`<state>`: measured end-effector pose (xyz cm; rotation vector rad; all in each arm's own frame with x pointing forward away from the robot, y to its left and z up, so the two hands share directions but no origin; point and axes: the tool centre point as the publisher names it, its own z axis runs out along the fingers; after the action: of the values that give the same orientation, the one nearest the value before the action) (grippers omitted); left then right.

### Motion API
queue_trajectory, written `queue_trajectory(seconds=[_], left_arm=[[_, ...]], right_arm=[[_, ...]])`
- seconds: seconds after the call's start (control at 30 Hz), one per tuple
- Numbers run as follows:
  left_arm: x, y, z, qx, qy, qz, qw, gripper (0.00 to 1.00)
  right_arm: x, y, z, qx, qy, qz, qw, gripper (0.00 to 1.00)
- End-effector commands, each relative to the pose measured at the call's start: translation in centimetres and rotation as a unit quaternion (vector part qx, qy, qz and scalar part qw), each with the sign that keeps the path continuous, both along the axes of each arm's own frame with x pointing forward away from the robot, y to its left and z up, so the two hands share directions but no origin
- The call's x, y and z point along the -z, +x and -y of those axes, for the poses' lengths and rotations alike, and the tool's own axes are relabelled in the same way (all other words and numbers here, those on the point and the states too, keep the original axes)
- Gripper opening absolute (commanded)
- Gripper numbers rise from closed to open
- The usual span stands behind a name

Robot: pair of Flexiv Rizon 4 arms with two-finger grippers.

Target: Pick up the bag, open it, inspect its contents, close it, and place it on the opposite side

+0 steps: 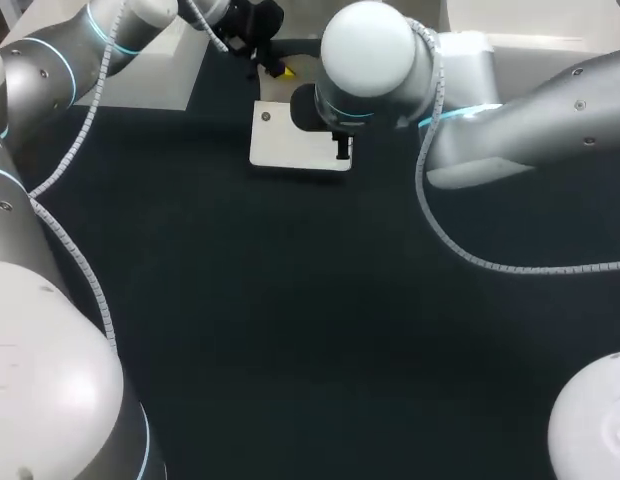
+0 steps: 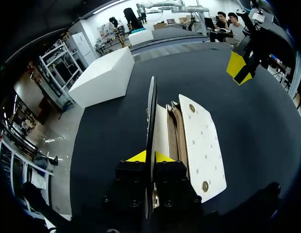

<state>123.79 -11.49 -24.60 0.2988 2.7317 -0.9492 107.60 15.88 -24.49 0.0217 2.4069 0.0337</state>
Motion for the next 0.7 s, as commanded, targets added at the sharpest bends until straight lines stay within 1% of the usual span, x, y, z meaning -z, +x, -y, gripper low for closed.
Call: queue_trajectory(seconds=[0.03,0.2,0.7], left_arm=[[-1.78,-1.99,-0.37,-0.011,0.009,0.008,1.000,0.00],[-2.48,-2.55,-0.76,-0.020,0.002,0.009,1.000,0.00],[-2.48,-2.55,-0.76,-0.020,0.002,0.009,1.000,0.00]], right_arm=[[-0.93,0.43,-0.63,0.001,-0.005,-0.012,1.000,0.00],[-1.68,1.39,-0.76,0.006,0.001,-0.036,0.999,0.00],[-1.68,1.39,-0.76,0.006,0.001,-0.036,0.999,0.00]])
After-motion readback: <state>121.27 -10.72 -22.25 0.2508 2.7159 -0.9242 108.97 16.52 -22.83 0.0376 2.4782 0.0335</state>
